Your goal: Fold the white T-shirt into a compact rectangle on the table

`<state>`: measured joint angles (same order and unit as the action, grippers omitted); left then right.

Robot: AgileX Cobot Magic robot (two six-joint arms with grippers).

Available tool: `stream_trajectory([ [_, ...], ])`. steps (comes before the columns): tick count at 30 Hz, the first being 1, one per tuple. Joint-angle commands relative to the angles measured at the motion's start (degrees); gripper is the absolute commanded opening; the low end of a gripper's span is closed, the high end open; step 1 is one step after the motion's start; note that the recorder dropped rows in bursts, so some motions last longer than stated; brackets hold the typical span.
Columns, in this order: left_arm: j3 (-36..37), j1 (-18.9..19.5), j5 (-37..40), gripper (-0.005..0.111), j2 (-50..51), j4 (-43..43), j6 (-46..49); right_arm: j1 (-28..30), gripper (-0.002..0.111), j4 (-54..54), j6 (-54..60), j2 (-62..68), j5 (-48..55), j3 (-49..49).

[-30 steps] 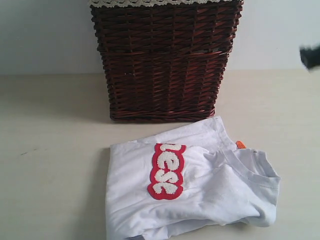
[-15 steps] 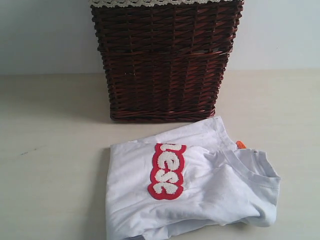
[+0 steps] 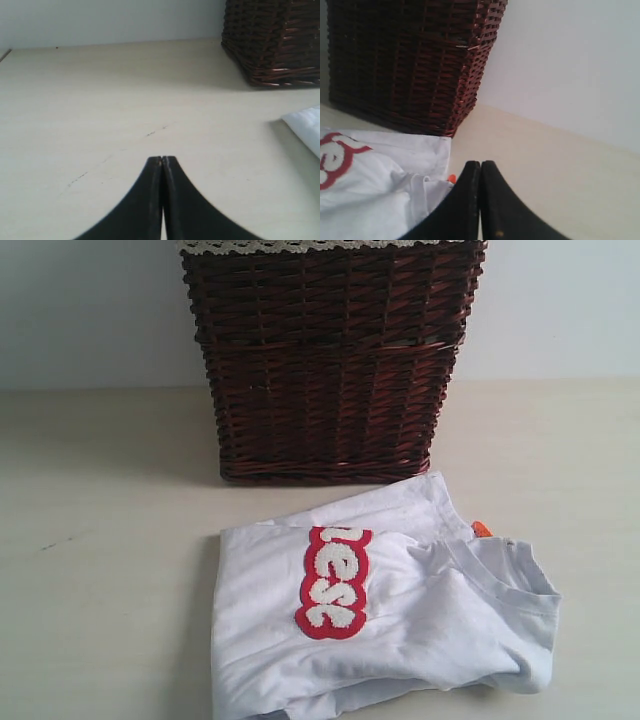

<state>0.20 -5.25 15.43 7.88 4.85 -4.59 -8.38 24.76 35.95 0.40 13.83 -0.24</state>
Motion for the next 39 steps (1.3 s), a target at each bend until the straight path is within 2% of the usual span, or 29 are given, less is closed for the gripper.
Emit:
stream_trajectory([
  [1,-0.2,0.13,-0.17,0.0,-0.12,0.08,-0.11,-0.16,0.0,5.28,-0.79,-0.4,-0.15,0.24],
  [12,-0.2,0.13,-0.17,0.0,-0.12,0.08,-0.11,-0.16,0.0,4.64,10.92,-0.4,0.53,0.24],
  [27,-0.2,0.13,-0.17,0.0,-0.12,0.08,-0.11,-0.16,0.0,7.06,8.25,-0.4,3.62,0.24],
  [32,-0.2,0.13,-0.17,0.0,-0.12,0.08,-0.11,-0.16,0.0,7.14,-6.27,-0.4,1.9,0.24],
  [36,-0.2,0.13,-0.17,0.0,-0.12,0.08,-0.11,-0.16,0.0,-11.08,-25.23,-0.4,3.32,0.24],
  [39,-0.2,0.13,-0.17,0.0,-0.12,0.08,-0.11,-0.16,0.0,-22.58,-35.17,-0.4,2.23,0.24],
])
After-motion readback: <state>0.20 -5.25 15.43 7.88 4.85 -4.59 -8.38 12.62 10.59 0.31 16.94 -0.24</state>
